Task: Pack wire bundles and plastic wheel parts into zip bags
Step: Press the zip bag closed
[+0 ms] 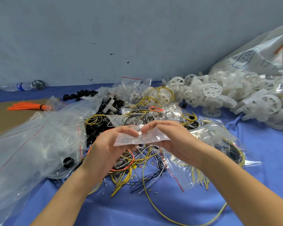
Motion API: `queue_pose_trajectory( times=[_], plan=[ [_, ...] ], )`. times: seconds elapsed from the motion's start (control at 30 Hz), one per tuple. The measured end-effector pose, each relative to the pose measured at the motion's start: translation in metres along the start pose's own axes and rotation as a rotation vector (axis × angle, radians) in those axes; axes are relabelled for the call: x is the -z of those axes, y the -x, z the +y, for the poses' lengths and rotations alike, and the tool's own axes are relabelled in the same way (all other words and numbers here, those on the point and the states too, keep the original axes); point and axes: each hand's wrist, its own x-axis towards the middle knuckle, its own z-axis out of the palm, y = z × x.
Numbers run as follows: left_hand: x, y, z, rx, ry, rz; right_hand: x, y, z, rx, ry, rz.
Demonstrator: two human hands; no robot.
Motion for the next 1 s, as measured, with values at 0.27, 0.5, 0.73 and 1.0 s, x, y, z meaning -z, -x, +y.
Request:
queue_pose_trajectory(
  times=[0.27, 0.5, 0.73, 1.0],
  plan=[
    [-0.005, 0.001, -0.002, -0.033, -0.369, 0.080, 0.004, 0.002, 0.004, 0.058, 0.181, -0.069],
    [-0.005, 0.001, -0.003, -0.114, -0.422, 0.027, 0.007, 0.001, 0.010, 0.108, 0.145, -0.058],
    [0.000, 0.001, -0.009, -0.209, -0.704, 0.130, 0.007, 0.000, 0.013, 0.176, 0.219, -0.002],
    [0.000, 0.003, -0.002, -0.207, -0.648, 0.177, -0.001, 0.001, 0.019, 0.470, 0.811, 0.161]
  ],
)
